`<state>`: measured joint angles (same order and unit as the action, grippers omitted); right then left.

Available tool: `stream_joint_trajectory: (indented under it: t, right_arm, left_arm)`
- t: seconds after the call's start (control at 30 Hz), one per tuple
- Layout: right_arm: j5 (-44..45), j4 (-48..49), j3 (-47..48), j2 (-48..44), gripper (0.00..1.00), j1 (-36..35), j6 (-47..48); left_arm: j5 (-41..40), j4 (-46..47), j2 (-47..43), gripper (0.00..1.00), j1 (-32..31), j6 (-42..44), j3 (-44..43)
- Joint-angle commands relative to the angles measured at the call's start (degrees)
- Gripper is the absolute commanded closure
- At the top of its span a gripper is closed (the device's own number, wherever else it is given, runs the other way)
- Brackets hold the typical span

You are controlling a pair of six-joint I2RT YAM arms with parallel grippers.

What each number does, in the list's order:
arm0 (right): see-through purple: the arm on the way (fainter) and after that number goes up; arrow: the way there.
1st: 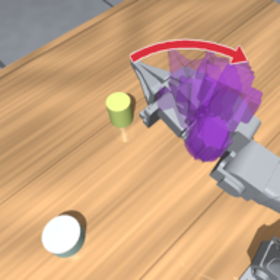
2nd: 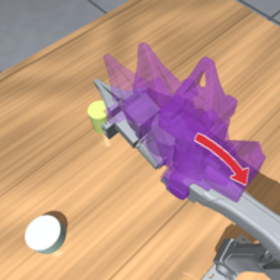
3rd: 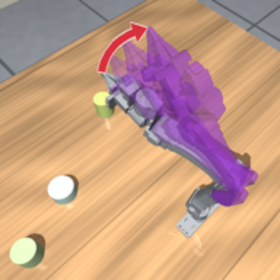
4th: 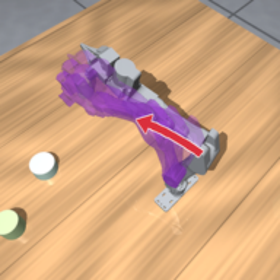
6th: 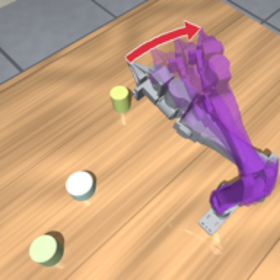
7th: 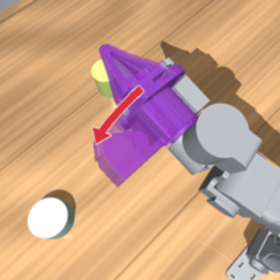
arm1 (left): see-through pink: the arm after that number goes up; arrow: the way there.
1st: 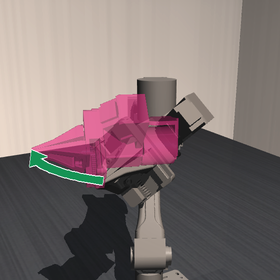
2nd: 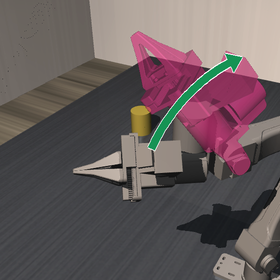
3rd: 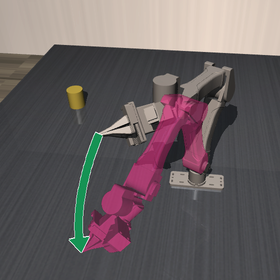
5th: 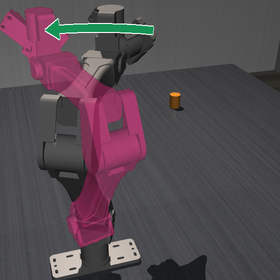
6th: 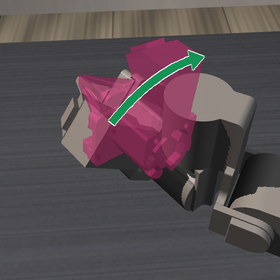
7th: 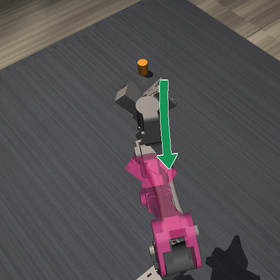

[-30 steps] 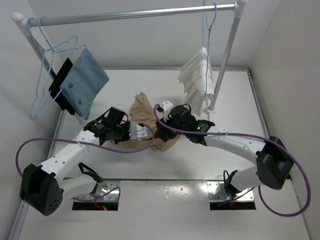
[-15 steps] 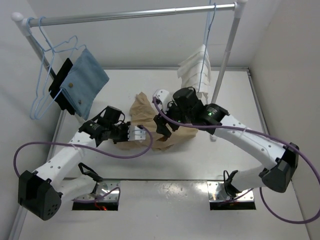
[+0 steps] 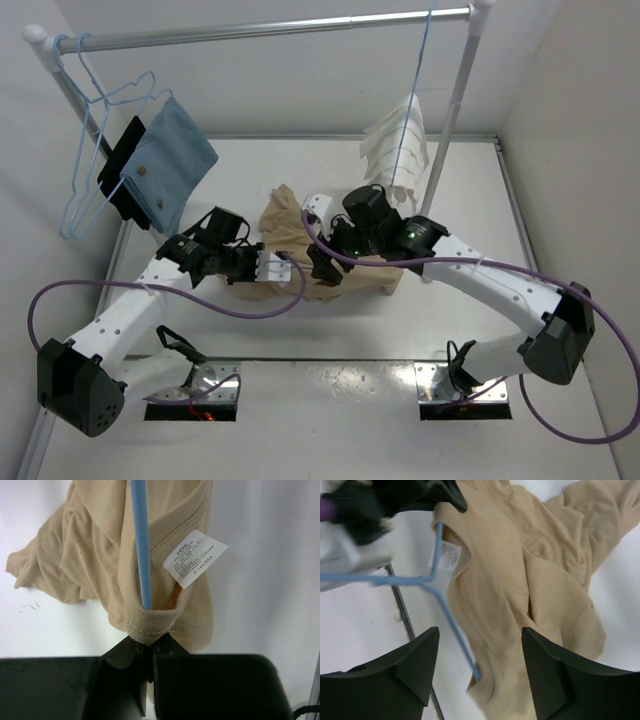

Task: Place the t-shirt on the hanger
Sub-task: Place tshirt on hanger, then hang the hanger with tshirt onto the clothesline

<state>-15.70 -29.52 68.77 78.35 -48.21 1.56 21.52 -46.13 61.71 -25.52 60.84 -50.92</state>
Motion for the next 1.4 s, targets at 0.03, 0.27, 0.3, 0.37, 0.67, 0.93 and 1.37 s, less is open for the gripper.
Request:
stream_joint_trajectory:
  t: [0.03, 0.27, 0.3, 0.37, 0.67, 0.93, 1.37]
  right_arm:
    - [-0.82, 11.57, -3.73, 1.11, 0.42, -0.31, -3.65]
    - [-0.82, 20.2, -8.82, 0.24, 0.97, -0.31, -9.99]
    - [-0.3, 20.98, -9.44, -0.29, 1.0, -0.31, -10.0]
    - [-0.29, 21.61, -11.63, -2.92, 1.0, -0.31, -11.66]
    - [1.37, 21.52, -19.81, -14.01, 1.0, 0.22, -12.2]
    - [3.22, 21.6, -19.29, -15.15, 1.0, 0.22, -12.72]
    - [12.61, 19.94, -5.06, -13.13, 1.0, -0.31, -22.21]
  left_arm:
    - [6.51, -0.54, -1.68, 1.0, 0.21, 2.09, -2.35]
    - [10.29, -1.07, -1.68, 1.0, 2.31, -0.8, -2.87]
    - [10.3, -1.07, -1.68, 1.0, 3.18, -0.81, -2.87]
    - [10.91, -1.07, -1.68, 1.0, 3.9, -2.12, -2.87]
    - [14.41, -1.07, -1.16, 0.66, 11.19, -3.89, -2.87]
    - [16.01, -0.01, 0.43, 0.37, 11.72, -8.54, -5.86]
    - [13.13, 17.88, -12.48, 0.0, 12.77, -31.99, -6.31]
